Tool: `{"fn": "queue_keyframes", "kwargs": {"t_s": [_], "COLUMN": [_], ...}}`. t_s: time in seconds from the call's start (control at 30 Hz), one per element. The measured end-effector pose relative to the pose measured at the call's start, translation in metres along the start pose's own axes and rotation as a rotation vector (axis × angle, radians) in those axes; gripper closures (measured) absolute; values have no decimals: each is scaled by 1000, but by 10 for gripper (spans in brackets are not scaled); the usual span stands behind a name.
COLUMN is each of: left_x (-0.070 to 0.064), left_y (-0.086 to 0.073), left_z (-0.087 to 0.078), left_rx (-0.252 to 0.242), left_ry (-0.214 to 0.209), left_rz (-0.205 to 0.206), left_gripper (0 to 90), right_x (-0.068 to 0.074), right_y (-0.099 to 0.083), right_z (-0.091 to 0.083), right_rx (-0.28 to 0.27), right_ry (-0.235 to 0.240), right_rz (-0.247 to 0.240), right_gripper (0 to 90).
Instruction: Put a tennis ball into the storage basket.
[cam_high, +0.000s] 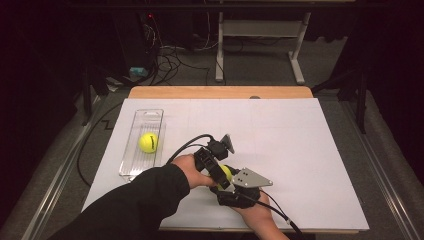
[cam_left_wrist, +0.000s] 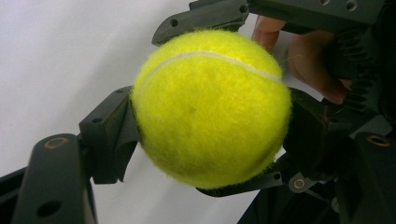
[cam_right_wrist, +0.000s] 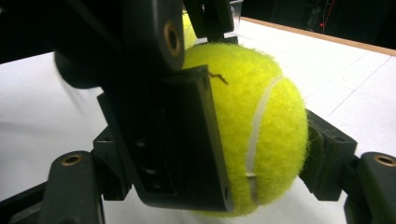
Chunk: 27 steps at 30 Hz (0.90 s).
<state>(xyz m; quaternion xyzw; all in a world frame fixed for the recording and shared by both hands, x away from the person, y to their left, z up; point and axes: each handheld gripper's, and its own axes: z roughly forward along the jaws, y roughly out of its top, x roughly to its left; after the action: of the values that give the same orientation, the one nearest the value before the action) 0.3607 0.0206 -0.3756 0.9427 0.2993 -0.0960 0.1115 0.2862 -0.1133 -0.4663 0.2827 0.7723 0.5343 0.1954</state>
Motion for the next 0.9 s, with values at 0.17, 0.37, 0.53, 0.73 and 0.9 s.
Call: {"fn": "queue_keyframes", "kwargs": {"t_s": [0.17,0.37,0.53,0.73,0.9], "left_x": [0,0,1,-1,0], "left_y": [0,0,1,1,1], "left_z": [1,1,2,2,2], "left_rx": [12,2,12,2,5], "left_ry": [1,-3,-4,4,7], "left_rz": [-1,-10,-12,-10,-9], "left_gripper": [262,252,254,265,268], "right_x": [1,1,1,1,0], "right_y": [0,0,0,0,0], "right_z": [0,0,1,0,1], "right_rx": [8,5,7,9,5], "right_ry": [0,-2,-1,-4,6], "right_rz": [1,1,-3,-4,9], "right_gripper": [271,270,270,268,255]}}
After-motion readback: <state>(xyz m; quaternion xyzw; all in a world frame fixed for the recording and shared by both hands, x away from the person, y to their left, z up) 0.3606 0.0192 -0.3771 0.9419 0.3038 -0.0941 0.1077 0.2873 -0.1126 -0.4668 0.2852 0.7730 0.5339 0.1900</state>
